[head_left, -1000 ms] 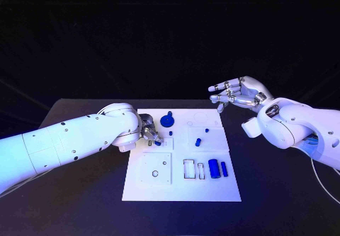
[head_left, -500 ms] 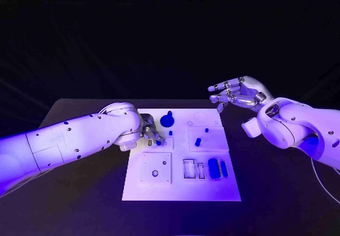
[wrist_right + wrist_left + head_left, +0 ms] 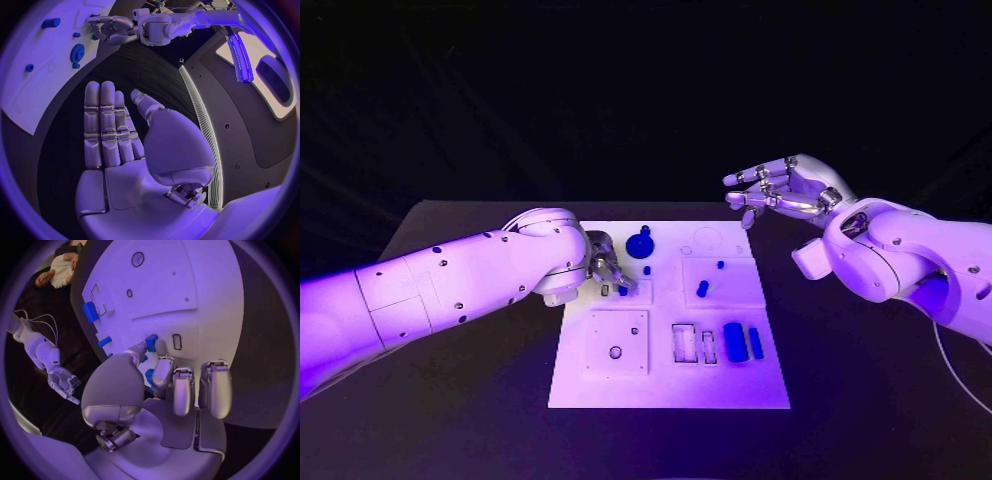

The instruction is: Assemble the parts on the task board

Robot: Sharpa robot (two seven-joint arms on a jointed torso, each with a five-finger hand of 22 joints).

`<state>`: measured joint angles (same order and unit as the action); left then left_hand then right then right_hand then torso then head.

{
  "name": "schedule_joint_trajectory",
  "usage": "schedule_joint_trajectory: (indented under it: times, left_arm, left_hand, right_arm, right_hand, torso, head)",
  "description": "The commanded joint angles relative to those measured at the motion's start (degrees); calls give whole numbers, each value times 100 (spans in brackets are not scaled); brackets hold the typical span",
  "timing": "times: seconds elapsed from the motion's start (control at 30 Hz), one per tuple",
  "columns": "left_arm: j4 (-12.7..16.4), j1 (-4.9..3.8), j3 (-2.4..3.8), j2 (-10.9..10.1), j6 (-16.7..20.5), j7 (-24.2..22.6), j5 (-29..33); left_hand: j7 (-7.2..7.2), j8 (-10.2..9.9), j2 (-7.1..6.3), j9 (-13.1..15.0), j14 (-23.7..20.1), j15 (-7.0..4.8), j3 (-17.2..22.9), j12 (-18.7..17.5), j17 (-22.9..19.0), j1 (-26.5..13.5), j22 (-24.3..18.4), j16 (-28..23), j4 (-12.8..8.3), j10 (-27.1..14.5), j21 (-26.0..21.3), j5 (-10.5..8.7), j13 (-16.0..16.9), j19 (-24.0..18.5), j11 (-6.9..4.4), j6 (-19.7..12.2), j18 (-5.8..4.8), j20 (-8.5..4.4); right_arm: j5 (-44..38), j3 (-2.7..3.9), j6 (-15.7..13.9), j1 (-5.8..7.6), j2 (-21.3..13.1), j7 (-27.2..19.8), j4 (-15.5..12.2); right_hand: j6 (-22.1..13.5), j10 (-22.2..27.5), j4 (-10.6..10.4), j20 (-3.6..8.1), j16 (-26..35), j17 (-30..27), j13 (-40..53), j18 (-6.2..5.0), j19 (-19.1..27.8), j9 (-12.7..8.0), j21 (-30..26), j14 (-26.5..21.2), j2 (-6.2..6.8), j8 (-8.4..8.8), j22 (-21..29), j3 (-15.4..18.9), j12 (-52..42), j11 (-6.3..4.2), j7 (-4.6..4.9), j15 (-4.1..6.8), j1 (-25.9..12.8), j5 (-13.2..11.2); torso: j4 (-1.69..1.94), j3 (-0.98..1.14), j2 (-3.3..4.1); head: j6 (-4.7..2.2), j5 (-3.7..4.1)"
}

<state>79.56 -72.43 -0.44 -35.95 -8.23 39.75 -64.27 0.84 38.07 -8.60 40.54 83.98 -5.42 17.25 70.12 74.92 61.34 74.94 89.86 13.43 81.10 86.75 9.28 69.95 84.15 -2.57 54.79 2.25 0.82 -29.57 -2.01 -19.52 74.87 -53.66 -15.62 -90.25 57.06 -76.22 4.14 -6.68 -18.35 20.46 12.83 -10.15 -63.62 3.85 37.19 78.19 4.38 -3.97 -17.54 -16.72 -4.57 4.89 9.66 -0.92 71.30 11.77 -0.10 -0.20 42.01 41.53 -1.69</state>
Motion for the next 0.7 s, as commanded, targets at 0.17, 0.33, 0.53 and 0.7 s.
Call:
schedule_joint_trajectory:
  times: [0.17,0.33,0.53,0.7]
  left_arm:
    - [51,32,-14,-36,-79,22,2]
    - [144,-2,60,-115,-14,18,86]
    - [196,-153,173,-198,-14,16,302]
    - [201,-304,262,-262,-86,15,355]
  left_hand:
    - [1,-14,-34,35,602,-61,-504,2,1508,-86,1091,14,193,13,11,-100,2,396,-39,43,-113,-49]
    - [-2,-19,39,59,602,-70,-905,-10,1508,-19,1078,14,309,6,-4,-259,-6,390,-43,20,-108,-59]
    - [40,-96,141,41,602,-51,-1239,-45,1508,-6,1126,14,319,-35,29,-280,-35,410,-11,-103,-121,-46]
    - [48,-110,172,35,602,-44,-1307,-48,1508,23,1133,14,317,-43,33,-277,-38,413,-4,-119,-123,-40]
  right_arm:
    - [56,0,-7,-2,2,-68,4]
    - [75,0,-14,-2,6,-76,19]
    - [81,-2,-16,-3,25,-77,60]
    - [90,-5,-25,-4,50,-84,95]
  right_hand:
    - [-66,68,-200,-39,-36,34,7,-26,48,-1,-84,-78,-6,5,43,198,41,12,7,-25,-242,-153]
    - [-76,88,-243,-49,-28,43,10,-28,50,-1,-117,-101,-2,5,62,268,46,20,12,-34,-268,-160]
    - [-85,110,-257,-55,-18,50,10,-30,48,-1,-147,-120,-14,5,81,306,51,22,15,-38,-242,-108]
    - [-89,117,-262,-57,-14,53,9,-31,46,-1,-157,-125,-17,5,87,320,53,24,17,-39,-233,-87]
  torso:
    - [0,-8,2]
    - [-3,-5,4]
    - [-2,-3,0]
    - [1,4,5]
  head:
    - [-16,7]
    - [-22,4]
    - [-25,6]
    - [-47,4]
